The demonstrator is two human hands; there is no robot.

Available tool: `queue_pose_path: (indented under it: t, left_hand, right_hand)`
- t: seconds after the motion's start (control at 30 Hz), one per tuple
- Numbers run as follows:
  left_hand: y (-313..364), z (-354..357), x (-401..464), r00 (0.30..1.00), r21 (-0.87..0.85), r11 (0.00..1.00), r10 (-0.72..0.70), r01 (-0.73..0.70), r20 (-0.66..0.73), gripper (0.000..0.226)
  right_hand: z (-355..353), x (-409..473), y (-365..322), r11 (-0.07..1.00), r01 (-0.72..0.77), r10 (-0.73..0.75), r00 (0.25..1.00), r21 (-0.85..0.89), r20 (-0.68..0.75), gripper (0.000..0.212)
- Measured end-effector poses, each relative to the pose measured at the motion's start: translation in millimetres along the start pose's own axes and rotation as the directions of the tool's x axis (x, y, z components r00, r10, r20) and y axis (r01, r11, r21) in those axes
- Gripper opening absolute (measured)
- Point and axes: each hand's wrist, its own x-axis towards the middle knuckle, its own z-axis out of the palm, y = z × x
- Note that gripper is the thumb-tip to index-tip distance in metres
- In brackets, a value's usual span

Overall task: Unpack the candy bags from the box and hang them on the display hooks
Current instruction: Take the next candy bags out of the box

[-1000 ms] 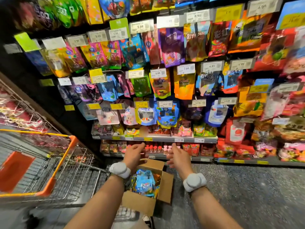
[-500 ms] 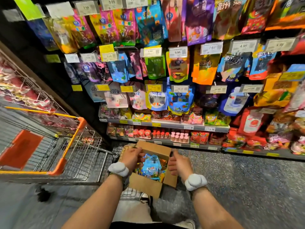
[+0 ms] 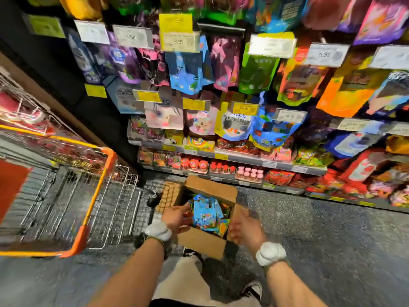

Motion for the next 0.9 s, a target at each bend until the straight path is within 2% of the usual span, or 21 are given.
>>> queue_pose_path:
  t: [0.23,0.33,0.47,0.63,0.8,0.87,0.9]
  left_hand:
    - [31.5,-44.9,71.2,0.997,0.101,0.993,-0.072,0.068,0.037,0.018]
    - [35.9,-43.2,87.4,0.995,0.131,0.988,-0.088,0.08,0.051,0.015]
    - [28.2,-31.7,112.6,0.982,0.093,0.979,-0.185,0.183,0.02,0.02]
    - [3.0,-22.4,139.2,0.985,0.104,0.979,-0.174,0.174,-0.001,0.024]
    - [-29.6,-12.5,172.4,0.983,0.151,0.971,-0.181,0.184,-0.033,0.015]
    - [-44.1,-5.5,192.9,0.978,0.17,0.964,-0.2,0.207,-0.057,0.014]
    - [-42.0,-4.1,195.2,0.978,0.163,0.964,-0.201,0.209,-0.064,0.013]
  right_hand:
    - [42.3,53.2,-29.2,0.994,-0.075,0.071,0.996,-0.079,-0.051,0.039]
    - [51.0,74.3,-17.0,0.989,-0.072,0.059,0.993,-0.131,-0.103,0.037]
    - [58.3,104.8,9.5,0.98,-0.133,0.121,0.989,-0.151,-0.083,0.039]
    - [58.1,132.7,40.3,0.967,-0.233,0.217,0.965,-0.105,-0.145,0.039]
    - [43.1,172.5,75.8,0.962,-0.272,0.269,0.961,-0.032,-0.065,0.035]
    - [37.6,196.1,91.3,0.967,-0.245,0.245,0.969,-0.072,-0.008,0.034]
    - [38.8,198.4,87.7,0.969,-0.197,0.2,0.98,-0.148,0.004,0.037]
